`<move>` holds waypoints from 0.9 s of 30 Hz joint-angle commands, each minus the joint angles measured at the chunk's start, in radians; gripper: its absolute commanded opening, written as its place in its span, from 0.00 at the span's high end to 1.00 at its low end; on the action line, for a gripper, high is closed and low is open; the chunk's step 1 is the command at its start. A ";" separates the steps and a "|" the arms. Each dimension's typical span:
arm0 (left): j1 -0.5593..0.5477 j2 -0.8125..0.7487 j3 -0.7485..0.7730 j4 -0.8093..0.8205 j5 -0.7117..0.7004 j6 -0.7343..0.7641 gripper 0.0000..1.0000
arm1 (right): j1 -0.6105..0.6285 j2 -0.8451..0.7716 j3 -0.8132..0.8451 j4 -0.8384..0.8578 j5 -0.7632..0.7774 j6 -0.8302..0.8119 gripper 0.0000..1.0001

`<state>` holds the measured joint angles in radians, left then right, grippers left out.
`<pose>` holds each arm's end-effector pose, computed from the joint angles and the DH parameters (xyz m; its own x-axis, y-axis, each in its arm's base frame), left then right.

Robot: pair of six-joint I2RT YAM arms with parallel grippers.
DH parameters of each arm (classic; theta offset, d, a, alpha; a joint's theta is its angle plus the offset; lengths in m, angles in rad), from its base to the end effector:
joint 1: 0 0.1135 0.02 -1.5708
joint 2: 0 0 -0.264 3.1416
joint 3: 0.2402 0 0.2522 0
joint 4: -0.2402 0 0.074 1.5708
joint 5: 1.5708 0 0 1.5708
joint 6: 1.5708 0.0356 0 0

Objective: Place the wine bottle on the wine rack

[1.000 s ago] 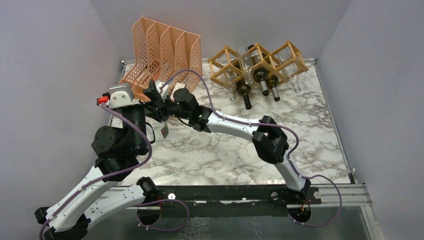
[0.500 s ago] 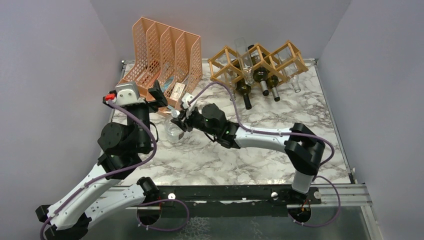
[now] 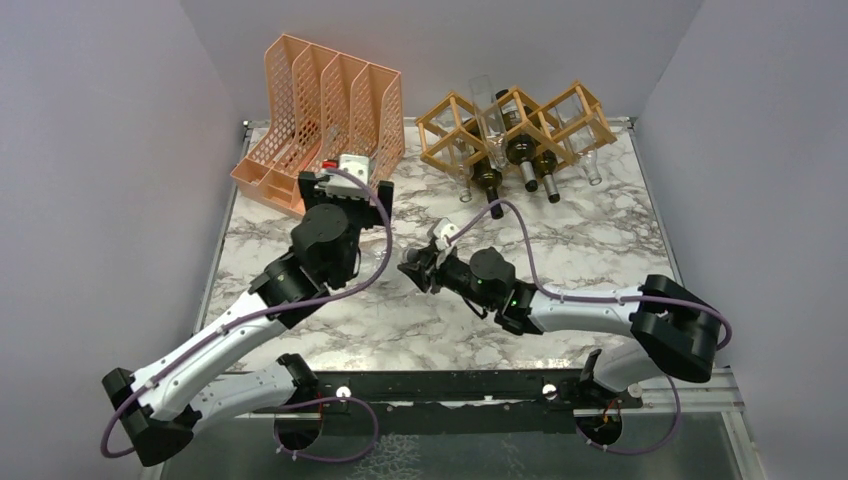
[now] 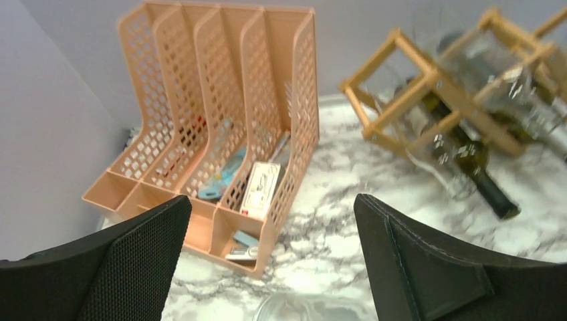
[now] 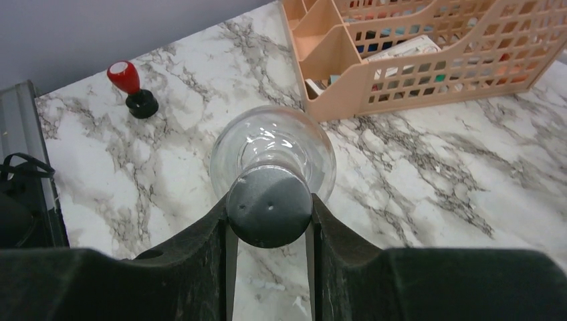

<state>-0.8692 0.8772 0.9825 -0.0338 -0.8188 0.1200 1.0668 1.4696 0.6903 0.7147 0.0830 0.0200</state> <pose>0.1403 -0.1257 0.4089 0.0520 0.0652 -0.9965 0.0457 0.9967 0.0676 0.1566 0.2779 0.2396 -0.0478 -0.0454 -0.9978 -0.8319 0.5547 0.0146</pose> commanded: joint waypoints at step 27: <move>0.386 0.301 -0.253 -0.274 0.679 -0.464 0.01 | -0.001 -0.169 -0.295 -0.140 0.130 0.109 0.99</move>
<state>-0.4885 1.1561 0.7544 -0.3080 -0.1822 -0.3218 1.0668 1.3014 0.4061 0.6174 0.1501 0.1123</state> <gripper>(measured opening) 0.987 0.371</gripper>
